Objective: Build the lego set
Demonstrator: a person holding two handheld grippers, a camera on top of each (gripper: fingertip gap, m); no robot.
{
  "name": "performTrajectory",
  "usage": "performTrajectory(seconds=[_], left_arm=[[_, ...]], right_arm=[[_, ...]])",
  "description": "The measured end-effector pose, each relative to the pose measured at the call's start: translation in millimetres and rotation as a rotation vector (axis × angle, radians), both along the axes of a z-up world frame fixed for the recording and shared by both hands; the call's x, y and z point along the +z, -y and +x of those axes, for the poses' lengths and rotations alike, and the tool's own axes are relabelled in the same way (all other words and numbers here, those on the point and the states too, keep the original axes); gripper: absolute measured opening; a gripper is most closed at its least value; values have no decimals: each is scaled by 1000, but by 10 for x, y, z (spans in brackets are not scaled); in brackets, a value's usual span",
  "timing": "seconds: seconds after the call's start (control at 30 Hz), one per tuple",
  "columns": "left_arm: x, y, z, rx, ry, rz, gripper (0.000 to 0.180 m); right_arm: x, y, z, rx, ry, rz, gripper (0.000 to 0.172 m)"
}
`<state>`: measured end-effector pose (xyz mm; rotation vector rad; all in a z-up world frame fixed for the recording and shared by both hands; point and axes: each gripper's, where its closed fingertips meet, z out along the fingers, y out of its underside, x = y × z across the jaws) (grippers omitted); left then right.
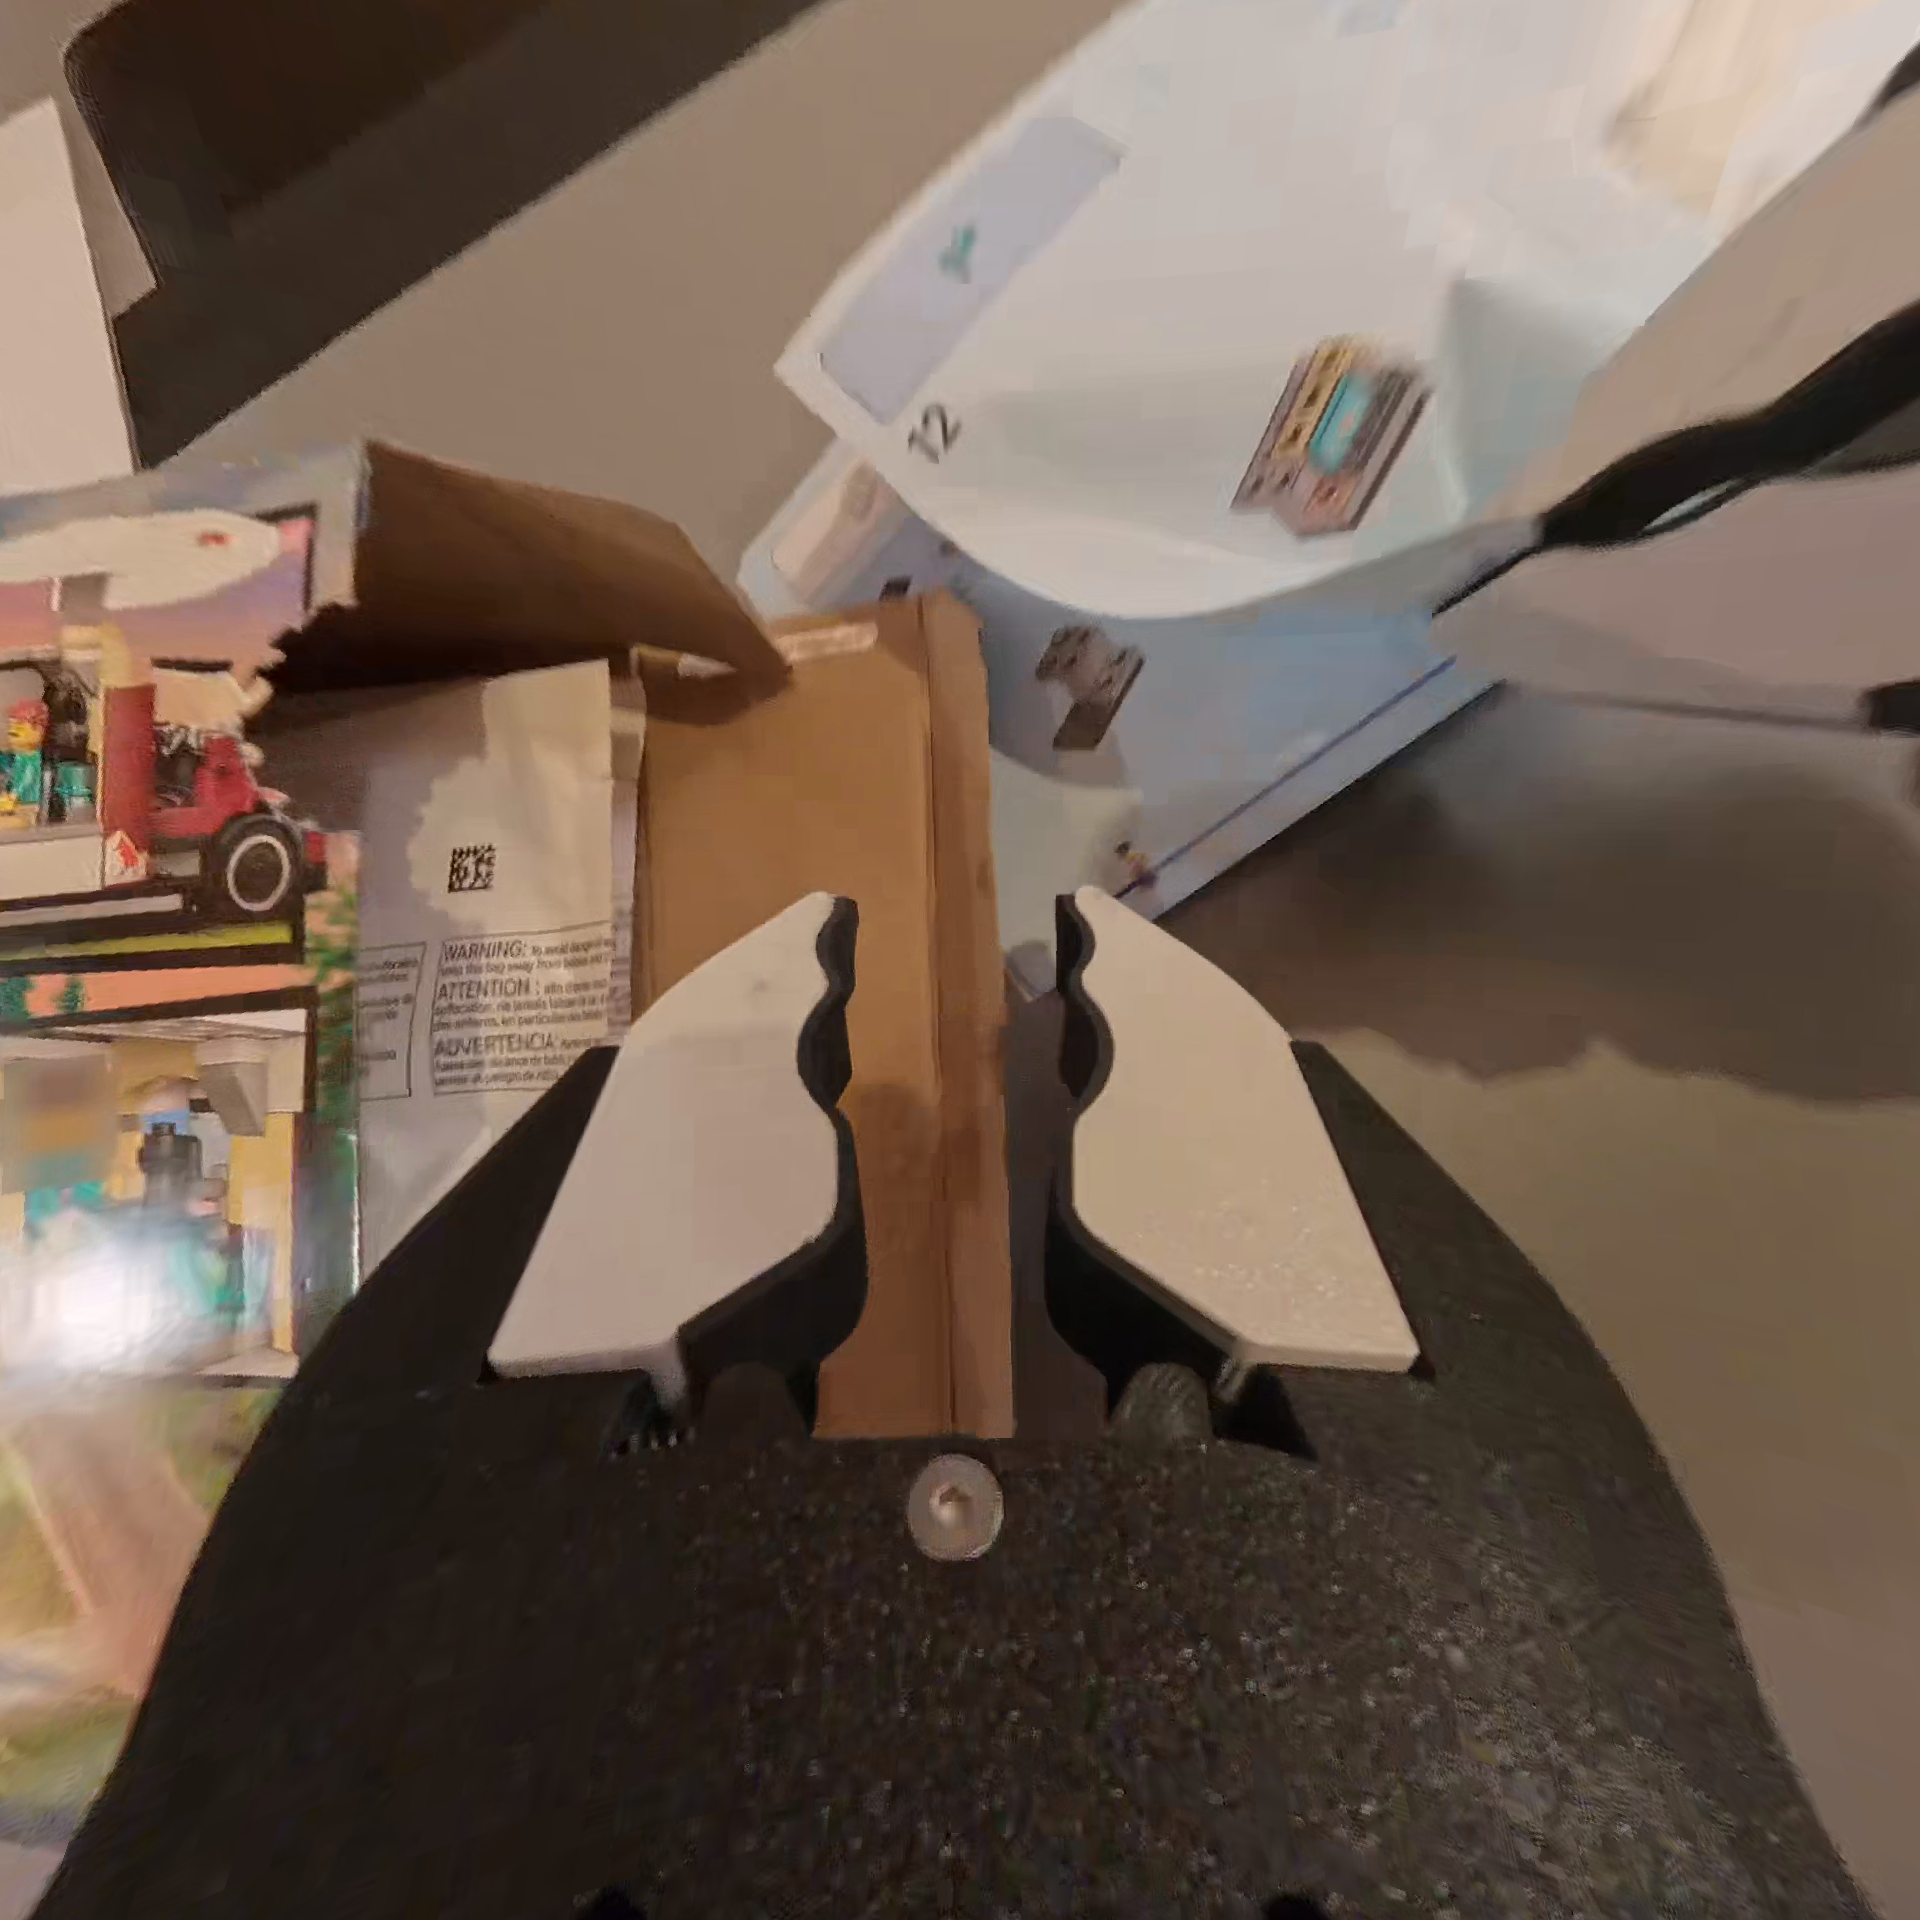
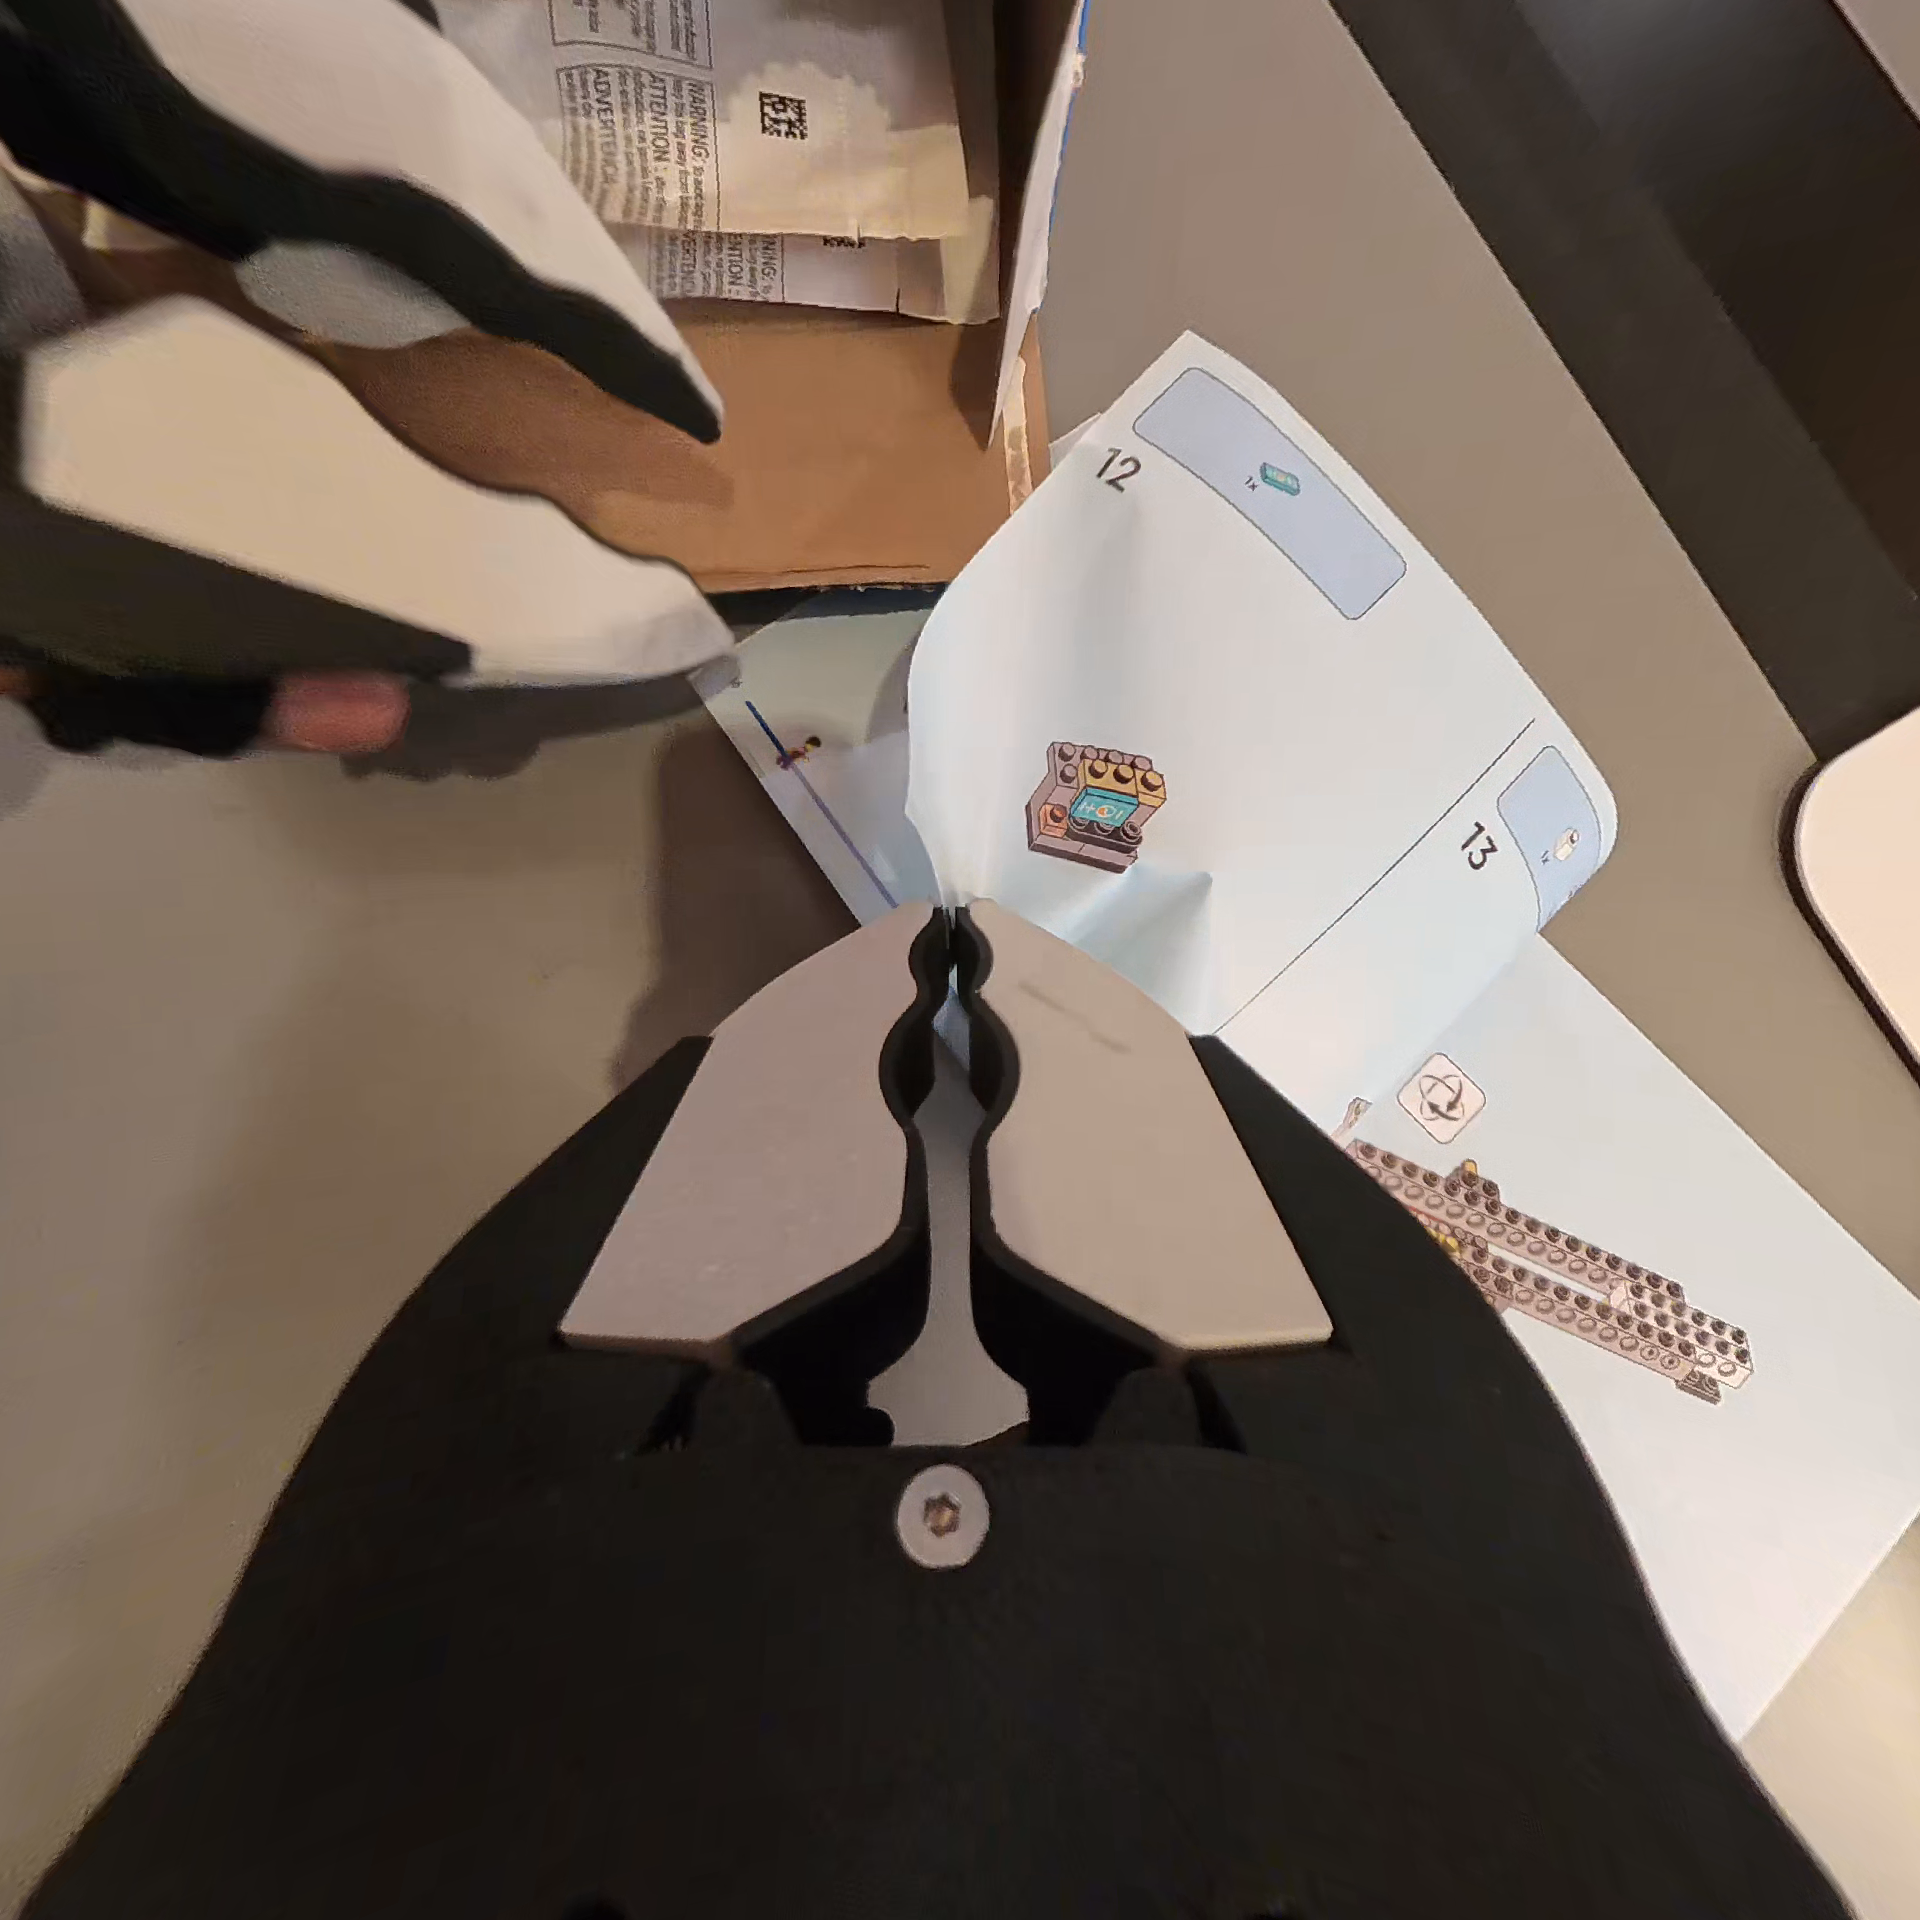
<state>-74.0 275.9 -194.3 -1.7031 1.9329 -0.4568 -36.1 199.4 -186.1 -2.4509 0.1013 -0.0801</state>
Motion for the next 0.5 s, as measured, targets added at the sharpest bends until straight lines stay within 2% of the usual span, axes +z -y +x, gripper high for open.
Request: performTrajectory(seconds=[0.1,0.2,0.23,0.3,0.5], left_arm=[[-228,-89,-46,-8,-111,131,40],[-353,-156,-39,-17,-141,193,17],[-352,-163,-30,-9,-131,180,15],[-277,-182,-24,8,-99,147,8],[81,-292,-71,61,27,-6,6]], right_arm=[[-9,-27,-6,-3,23,-25,0],[12,-45,-6,-3,59,-45,0],[20,-46,-7,-3,69,-52,0],[36,-40,-7,-2,83,-66,0],[35,-29,6,6,102,-101,0]])
